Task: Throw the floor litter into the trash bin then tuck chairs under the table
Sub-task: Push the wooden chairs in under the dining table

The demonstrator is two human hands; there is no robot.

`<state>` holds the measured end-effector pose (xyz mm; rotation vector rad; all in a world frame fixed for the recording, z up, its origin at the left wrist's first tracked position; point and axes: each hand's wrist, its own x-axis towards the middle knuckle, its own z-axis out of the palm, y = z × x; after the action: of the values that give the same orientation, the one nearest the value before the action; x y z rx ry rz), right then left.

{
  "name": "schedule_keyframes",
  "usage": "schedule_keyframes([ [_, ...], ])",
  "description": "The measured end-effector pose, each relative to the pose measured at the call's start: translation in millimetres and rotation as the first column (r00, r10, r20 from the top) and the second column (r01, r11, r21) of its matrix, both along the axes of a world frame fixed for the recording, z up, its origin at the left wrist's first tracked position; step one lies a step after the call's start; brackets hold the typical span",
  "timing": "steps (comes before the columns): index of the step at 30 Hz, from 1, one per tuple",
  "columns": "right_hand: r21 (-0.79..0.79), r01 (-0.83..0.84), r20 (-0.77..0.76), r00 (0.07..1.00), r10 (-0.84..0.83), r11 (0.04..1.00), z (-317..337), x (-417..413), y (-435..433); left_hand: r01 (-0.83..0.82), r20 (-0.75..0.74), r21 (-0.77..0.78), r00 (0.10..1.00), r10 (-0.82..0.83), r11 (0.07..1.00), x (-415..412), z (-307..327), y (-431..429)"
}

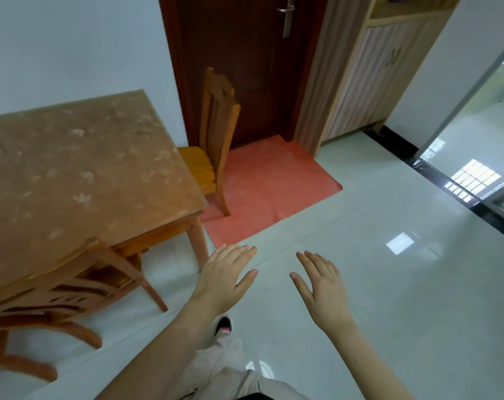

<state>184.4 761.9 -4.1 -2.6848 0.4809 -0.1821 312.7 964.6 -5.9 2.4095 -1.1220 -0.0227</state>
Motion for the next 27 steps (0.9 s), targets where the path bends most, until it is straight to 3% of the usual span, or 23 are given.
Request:
schedule_keyframes([
  [11, 0.026, 0.030, -0.052, 0.998, -0.028, 0.999, -25, 154, -93, 0.040, -0.023, 0.041, 0.999, -0.040, 0.998, 166, -28, -104],
  [18, 0.045, 0.080, 0.003, 0.997, -0.080, 0.996, 0, 284, -157, 0.097, 0.028, -0.020, 0.995, -0.096, 0.995, 316, 2, -176],
  [27, 0.054, 0.000, -0.021, 1.000, 0.001, 0.999, -6, 423, -246, -0.004, -0.035, -0.018, 0.999, 0.004, 1.000, 420, -19, -240],
])
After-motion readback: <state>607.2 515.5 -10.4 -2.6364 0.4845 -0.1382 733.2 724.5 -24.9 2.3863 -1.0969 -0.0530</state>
